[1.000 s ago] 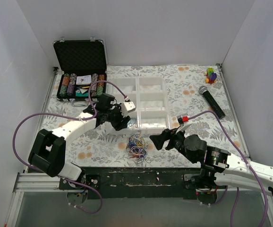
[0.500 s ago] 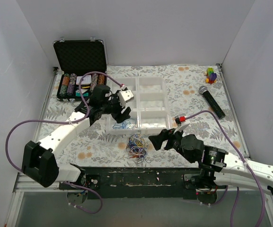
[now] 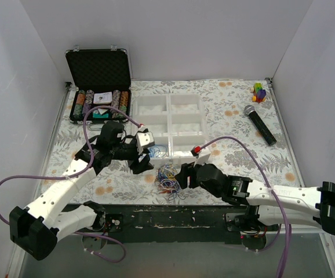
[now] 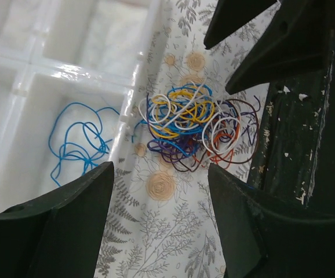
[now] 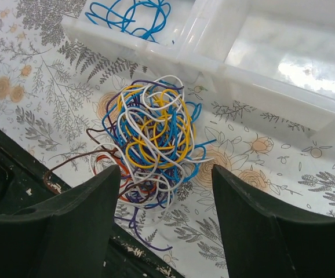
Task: Untangle the cables
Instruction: Place the cable in the bin, then untie the cable.
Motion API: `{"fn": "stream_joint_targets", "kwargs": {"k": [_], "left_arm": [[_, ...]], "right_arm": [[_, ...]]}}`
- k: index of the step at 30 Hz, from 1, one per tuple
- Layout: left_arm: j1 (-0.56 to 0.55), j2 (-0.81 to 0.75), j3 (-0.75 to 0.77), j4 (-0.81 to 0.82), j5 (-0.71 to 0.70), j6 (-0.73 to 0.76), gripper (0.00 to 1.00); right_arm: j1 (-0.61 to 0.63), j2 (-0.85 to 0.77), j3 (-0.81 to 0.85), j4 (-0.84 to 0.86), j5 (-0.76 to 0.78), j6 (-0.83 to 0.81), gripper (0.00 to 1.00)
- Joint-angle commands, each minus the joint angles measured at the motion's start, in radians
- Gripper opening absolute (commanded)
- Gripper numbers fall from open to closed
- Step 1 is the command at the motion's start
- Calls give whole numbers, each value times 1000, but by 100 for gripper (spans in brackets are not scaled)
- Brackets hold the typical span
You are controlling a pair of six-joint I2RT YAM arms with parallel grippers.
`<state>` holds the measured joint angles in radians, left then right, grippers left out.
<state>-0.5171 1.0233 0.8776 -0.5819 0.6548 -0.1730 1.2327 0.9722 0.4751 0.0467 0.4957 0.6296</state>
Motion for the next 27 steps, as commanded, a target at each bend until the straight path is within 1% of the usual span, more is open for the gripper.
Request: {"fn": "stream_joint_targets", "kwargs": {"k": [1, 7, 10, 14, 16, 20, 21, 24, 27], "left_arm": [[-3, -43, -15, -61, 46, 29, 65], [-3, -51, -23, -70, 54, 20, 63], [-4, -60, -35, -67, 55, 15, 62], [-4, -65, -42, -56, 52, 3, 62], [-3, -62, -43, -50, 54, -5, 62], [-4, -54, -52, -24, 58, -26, 61], [-4, -52, -57, -18, 62, -28, 61], [-4, -51, -77, 11, 68, -36, 61], [-4, -42, -101, 59, 86, -45, 62]], "right_arm": [[-42, 51, 54, 120, -68, -37, 70], [-85, 131, 80, 156, -146, -73, 62], [-91, 167, 97, 157, -163, -91, 51], [-96, 207, 123, 157, -184, -110, 43], [-96, 221, 134, 157, -184, -117, 33], [-96, 223, 160, 150, -184, -128, 7], [-96, 218, 169, 137, -183, -131, 1], [-96, 169, 194, 120, -187, -137, 1], [-96, 97, 212, 111, -224, -148, 1]]}}
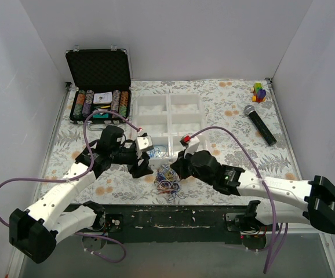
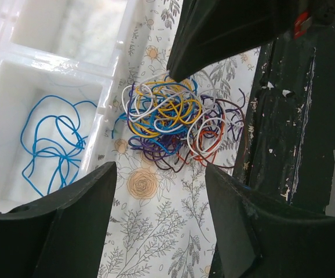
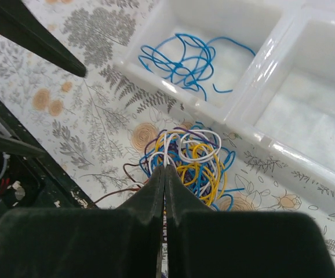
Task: Untangle the cables
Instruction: Untie the cable.
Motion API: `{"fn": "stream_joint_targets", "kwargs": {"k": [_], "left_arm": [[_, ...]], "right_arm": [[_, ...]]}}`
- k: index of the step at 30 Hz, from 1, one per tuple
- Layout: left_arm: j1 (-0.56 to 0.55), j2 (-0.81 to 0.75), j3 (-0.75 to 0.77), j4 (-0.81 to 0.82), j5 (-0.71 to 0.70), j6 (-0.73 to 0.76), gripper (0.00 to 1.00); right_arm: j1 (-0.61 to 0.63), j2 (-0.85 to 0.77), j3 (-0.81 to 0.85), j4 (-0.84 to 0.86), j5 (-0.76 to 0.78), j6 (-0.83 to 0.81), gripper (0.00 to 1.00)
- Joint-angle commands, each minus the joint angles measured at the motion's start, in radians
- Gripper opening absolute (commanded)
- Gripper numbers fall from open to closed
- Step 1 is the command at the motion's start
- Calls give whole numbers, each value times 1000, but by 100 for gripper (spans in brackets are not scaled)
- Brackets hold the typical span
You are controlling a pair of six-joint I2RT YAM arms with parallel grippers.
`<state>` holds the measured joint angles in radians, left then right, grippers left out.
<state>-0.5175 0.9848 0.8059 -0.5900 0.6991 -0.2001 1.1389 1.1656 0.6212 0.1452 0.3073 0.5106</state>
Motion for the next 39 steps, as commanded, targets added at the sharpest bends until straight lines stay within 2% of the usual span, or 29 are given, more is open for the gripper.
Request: {"fn": "stream_joint_targets", "kwargs": {"k": [1, 12, 17, 26, 27, 34, 39], "left_arm": [[-4, 2, -34, 81, 52, -22, 62], [-10, 18, -31, 271, 143, -151, 65], [-10, 15, -7, 259, 240, -151, 68], [-12, -11, 39, 228, 388, -82, 82], [-13, -5, 42, 228, 401, -82, 88], [-64, 63, 68, 228, 456, -90, 88], [-91, 80, 49, 327, 467, -215, 86]], "right_arm": [[-2, -124, 69, 13, -52, -32, 1], [-2, -300, 101, 37, -243, -20, 1], [-2, -316, 167, 18, -225, -46, 1], [-2, -265, 245, 28, -272, -64, 1], [-1, -261, 242, 37, -274, -61, 1], [-1, -231, 256, 85, -270, -61, 1], [-1, -201, 285, 113, -257, -76, 1]]}}
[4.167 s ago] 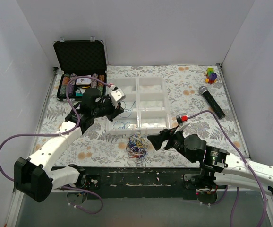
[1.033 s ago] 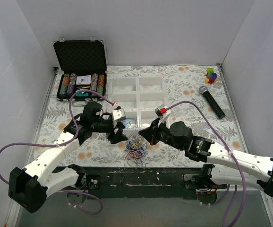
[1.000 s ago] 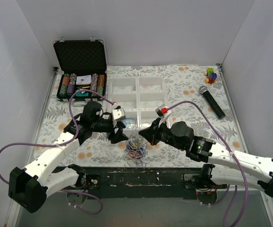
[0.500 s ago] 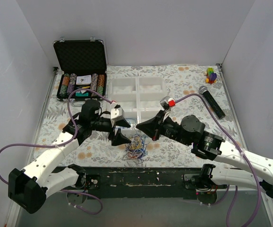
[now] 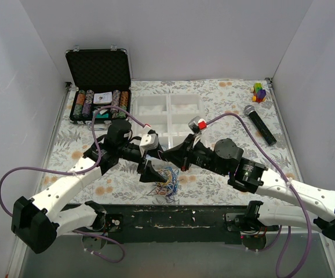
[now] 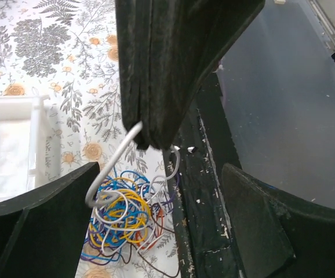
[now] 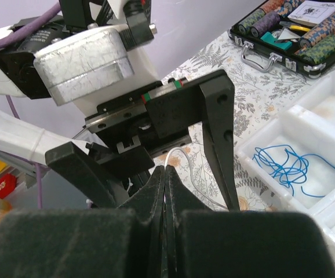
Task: Untangle the cables
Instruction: Untie the cable.
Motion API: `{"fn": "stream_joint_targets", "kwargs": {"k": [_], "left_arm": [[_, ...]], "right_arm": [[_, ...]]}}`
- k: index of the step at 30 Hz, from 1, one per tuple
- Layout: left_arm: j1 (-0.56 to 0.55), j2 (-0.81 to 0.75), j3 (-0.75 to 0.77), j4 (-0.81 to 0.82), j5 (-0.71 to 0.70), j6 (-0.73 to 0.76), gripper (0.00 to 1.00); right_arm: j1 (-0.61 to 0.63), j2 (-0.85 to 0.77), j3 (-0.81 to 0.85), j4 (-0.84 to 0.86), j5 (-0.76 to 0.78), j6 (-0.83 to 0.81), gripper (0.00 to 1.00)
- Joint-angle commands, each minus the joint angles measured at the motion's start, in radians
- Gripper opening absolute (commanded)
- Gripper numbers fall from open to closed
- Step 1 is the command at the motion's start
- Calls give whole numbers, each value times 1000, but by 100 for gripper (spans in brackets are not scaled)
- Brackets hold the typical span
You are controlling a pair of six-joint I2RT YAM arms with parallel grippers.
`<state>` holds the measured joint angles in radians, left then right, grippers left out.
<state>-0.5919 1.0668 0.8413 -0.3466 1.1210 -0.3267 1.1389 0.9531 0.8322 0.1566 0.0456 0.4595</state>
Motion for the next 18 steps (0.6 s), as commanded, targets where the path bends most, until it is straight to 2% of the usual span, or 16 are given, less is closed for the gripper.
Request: {"fn": "stream_joint_targets", "kwargs": {"k": [1, 3, 5, 7, 13, 18], "left_arm": [[-17, -1, 10, 98, 45, -107, 85], [-19, 4, 4, 130, 48, -155, 82], [-19, 12, 2, 156, 59, -193, 74], [-20, 18, -1, 170, 56, -204, 59], [-20, -2, -24, 161, 2, -183, 0], [-20, -4, -18, 164, -36, -195, 0]], "right_arm": [[-1, 18, 77, 109, 5, -28, 1], [-1, 30, 84, 129, 7, -31, 1], [-1, 42, 88, 149, 8, -32, 1], [-1, 49, 94, 155, 13, -32, 1], [-1, 13, 93, 143, 65, -50, 1], [-1, -27, 73, 97, 105, -56, 2]]}}
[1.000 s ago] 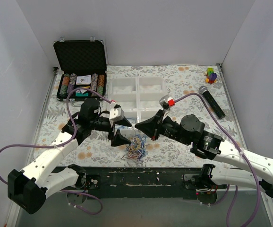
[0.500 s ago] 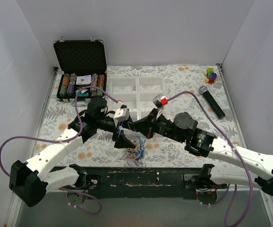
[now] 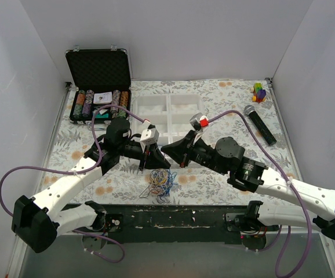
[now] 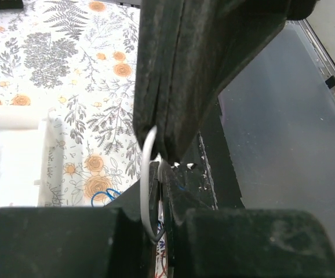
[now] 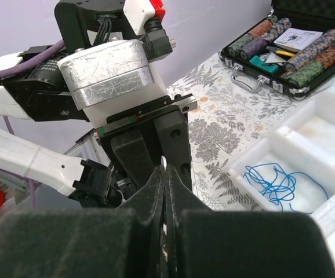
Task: Untangle the cables
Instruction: Untie the cable.
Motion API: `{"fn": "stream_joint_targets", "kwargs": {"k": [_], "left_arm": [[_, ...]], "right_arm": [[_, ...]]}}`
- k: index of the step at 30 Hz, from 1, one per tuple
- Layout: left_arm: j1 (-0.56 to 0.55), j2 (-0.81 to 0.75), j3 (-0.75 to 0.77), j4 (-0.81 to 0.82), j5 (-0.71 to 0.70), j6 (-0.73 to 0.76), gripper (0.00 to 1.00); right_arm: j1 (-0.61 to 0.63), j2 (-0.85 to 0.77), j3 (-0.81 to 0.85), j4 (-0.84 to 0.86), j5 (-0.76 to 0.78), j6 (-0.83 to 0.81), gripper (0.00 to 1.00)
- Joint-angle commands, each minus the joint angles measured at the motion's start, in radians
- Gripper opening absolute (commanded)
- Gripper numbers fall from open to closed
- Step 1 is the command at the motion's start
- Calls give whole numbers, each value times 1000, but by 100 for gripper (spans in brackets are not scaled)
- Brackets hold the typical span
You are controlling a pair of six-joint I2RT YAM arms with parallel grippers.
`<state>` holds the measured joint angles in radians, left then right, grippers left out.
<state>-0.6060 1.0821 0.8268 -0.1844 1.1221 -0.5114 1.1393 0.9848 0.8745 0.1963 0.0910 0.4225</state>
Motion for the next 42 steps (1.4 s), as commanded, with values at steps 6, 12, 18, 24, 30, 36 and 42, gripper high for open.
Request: {"fn": "stream_joint_targets", "kwargs": {"k": [6, 12, 18, 24, 30, 36, 42], "left_arm": [[-6, 9, 118, -58, -85, 37, 0], [-6, 16, 245, -191, -53, 137, 0], [-6, 10, 301, -263, -2, 155, 0], [-6, 19, 325, -283, 30, 148, 0], [-8, 24, 334, -286, 30, 154, 0], [-8, 16, 319, -286, 35, 163, 0], [-8, 16, 316, -276, 35, 165, 0]], "right_arm": [[-1, -164, -129, 11, 121, 35, 66], [-1, -291, -307, -69, 156, 87, 75], [-1, -276, -368, -8, 128, 113, 76], [-1, -132, -336, 81, 133, 107, 76], [-1, -14, -325, 179, 98, 140, 72], [10, 40, -318, 265, 61, 160, 67], [19, 98, -295, 314, 41, 174, 41]]}}
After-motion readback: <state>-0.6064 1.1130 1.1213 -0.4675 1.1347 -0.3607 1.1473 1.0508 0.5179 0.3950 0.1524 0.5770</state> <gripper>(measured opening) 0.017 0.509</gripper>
